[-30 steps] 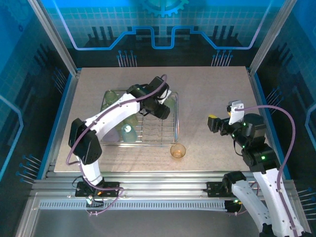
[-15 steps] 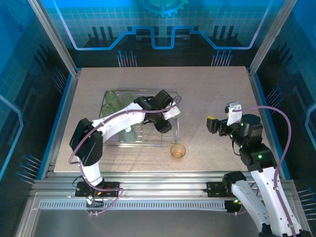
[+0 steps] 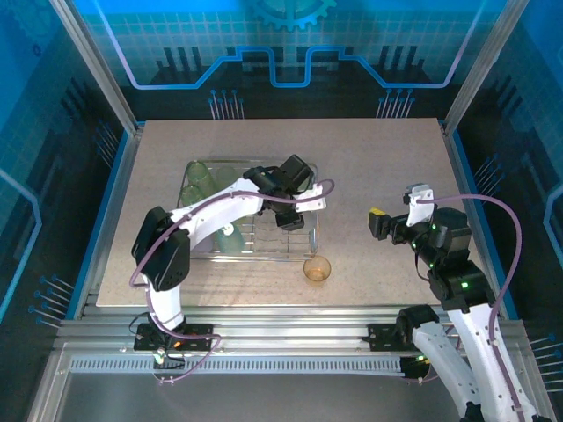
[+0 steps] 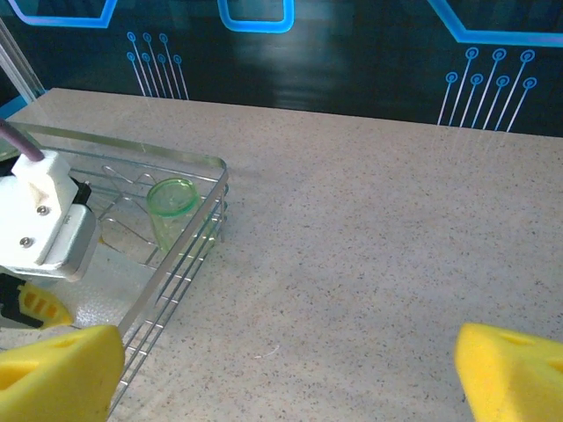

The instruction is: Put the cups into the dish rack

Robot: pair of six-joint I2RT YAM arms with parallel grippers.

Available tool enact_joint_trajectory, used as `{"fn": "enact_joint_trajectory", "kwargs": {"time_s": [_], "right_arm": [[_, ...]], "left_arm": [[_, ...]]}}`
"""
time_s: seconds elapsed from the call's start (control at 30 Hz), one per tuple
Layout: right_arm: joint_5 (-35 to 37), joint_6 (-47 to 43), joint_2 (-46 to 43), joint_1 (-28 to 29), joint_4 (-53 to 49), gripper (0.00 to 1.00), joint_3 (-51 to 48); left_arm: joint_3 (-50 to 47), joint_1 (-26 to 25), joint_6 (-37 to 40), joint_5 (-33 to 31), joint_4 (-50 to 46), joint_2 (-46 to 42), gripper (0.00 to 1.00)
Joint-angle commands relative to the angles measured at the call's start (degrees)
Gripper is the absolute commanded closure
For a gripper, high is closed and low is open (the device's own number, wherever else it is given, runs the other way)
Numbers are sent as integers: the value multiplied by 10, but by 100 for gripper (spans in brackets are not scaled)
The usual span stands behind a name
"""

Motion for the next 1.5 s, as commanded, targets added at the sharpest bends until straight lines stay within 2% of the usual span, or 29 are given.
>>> {"fn": "enact_joint_trajectory", "kwargs": {"time_s": [0.0, 0.63, 0.7, 0.87, 1.13, 1.17, 1.23, 1.37, 1.43, 1.47], "right_arm": [[11, -4, -2, -7, 22, 0, -7], [13, -4, 1, -8, 19, 0, -8], [15, -4, 1, -7, 17, 0, -8], [15, -5, 1, -8, 16, 0, -6], [11, -3, 6, -9, 19, 0, -7], [10, -3, 7, -9, 19, 0, -7], [9, -4, 6, -9, 19, 0, -7], [2, -10, 4, -9, 21, 0, -9], [-1, -10, 3, -10, 25, 0, -11], [-2, -11, 3, -10, 25, 0, -11]], "left_arm": [[44, 1, 35, -27, -55, 40, 84], [90, 3, 34, -90, -115, 78, 87], [94, 3, 35, -97, -113, 85, 84], [100, 1, 48, -131, -106, 103, 68], [122, 1, 75, -159, -80, 124, 56], [123, 1, 79, -159, -78, 126, 53], [124, 1, 84, -164, -71, 131, 39], [124, 1, 86, -161, -60, 137, 37], [123, 1, 84, -158, -56, 137, 27], [121, 1, 82, -156, -54, 137, 27]]}}
